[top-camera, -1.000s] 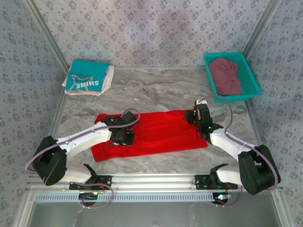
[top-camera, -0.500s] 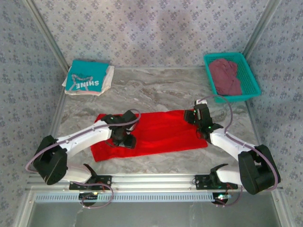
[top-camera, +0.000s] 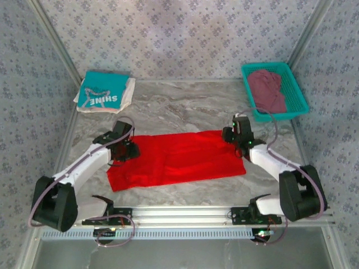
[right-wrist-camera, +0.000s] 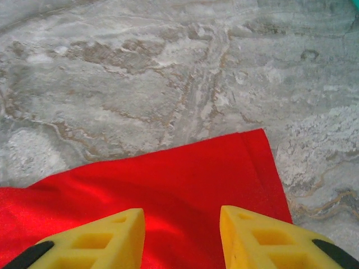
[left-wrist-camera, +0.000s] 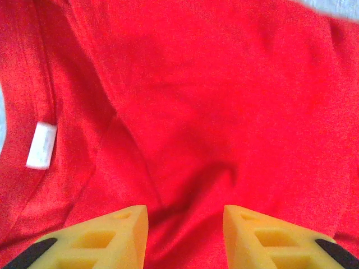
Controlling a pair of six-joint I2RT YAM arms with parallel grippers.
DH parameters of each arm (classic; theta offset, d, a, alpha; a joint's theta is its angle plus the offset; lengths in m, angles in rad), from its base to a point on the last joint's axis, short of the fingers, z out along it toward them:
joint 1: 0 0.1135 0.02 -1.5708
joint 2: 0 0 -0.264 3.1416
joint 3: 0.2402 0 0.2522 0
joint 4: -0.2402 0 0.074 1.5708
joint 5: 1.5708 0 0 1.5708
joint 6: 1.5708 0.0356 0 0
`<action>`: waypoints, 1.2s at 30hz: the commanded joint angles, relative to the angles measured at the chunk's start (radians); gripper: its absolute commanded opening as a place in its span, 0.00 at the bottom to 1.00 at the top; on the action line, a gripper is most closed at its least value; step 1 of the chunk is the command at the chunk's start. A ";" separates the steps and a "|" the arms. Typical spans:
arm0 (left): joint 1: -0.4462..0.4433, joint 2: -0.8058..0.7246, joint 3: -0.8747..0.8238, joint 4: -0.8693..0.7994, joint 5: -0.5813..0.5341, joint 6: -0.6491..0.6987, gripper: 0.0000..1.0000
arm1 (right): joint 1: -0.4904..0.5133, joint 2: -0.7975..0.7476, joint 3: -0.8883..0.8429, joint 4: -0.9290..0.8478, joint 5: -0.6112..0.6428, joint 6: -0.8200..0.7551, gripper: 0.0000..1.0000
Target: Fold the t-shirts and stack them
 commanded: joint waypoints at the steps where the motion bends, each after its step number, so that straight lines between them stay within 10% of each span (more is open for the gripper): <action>1: 0.022 0.062 0.063 0.115 -0.016 -0.006 0.39 | -0.051 0.062 0.136 -0.262 -0.079 0.034 0.50; 14: 0.138 0.251 0.004 0.222 0.033 -0.010 0.35 | -0.163 0.229 0.224 -0.489 -0.205 0.069 0.48; 29: 0.155 0.318 -0.001 0.292 0.080 0.018 0.31 | -0.174 0.281 0.204 -0.353 -0.224 0.074 0.38; 36: 0.155 0.322 -0.001 0.294 0.072 0.021 0.31 | -0.175 0.266 0.198 -0.329 -0.214 0.080 0.19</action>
